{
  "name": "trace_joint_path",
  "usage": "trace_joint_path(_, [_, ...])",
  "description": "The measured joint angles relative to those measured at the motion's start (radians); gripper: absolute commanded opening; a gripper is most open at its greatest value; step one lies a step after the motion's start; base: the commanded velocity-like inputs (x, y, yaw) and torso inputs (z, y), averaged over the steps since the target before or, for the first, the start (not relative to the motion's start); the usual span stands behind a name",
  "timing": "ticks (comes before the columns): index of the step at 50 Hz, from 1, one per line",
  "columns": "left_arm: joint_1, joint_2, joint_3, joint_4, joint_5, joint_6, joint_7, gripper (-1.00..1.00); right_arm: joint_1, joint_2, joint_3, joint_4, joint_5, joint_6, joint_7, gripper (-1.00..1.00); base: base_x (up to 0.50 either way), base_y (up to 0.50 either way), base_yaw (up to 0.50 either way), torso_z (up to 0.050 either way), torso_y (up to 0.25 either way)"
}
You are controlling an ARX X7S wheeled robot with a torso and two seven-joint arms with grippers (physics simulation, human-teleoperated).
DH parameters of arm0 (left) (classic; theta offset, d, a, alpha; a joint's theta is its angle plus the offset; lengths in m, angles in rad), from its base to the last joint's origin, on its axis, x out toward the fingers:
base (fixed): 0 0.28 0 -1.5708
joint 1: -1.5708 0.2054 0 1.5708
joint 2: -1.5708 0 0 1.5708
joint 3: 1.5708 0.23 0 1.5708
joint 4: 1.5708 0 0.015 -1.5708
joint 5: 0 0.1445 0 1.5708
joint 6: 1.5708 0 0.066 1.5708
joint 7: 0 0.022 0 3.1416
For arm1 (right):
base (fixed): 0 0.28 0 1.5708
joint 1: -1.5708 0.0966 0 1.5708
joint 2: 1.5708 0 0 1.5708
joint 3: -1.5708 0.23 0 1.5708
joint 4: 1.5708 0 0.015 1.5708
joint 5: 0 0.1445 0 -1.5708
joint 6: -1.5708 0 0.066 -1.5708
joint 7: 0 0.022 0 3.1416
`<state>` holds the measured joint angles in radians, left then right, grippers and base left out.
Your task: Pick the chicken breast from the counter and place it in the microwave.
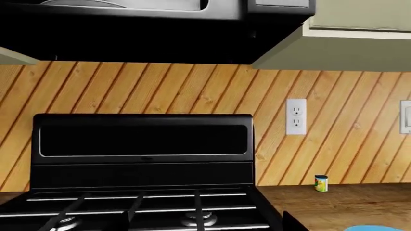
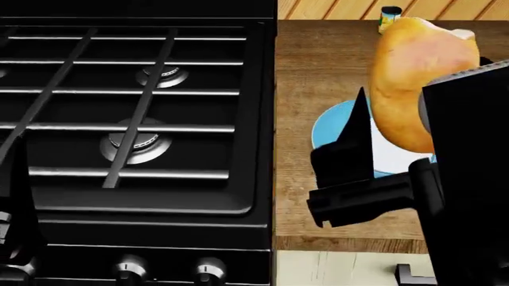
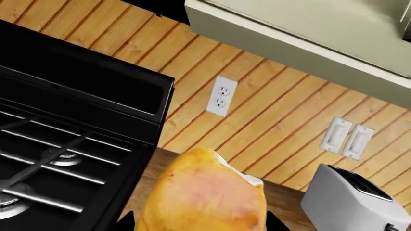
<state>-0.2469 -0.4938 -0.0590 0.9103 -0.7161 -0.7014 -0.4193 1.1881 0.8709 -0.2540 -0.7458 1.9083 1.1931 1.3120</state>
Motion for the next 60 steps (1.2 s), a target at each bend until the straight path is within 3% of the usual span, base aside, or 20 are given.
trace_joint_path(4, [0.006,0.0,0.001,-0.001,0.003,0.006,0.0,1.0,-0.015,0.007,0.02,-0.014,-0.009,-0.01,-0.005,-1.0,0.0,0.0,0.0,0.0,0.0])
trace_joint_path(60, [-0.001,-0.006,0.029,-0.007,-0.009,0.023,-0.03,1.0,-0.09,-0.003,0.066,-0.025,-0.129,-0.03,-0.139,-1.0,0.0,0.5,0.0,0.0,0.0])
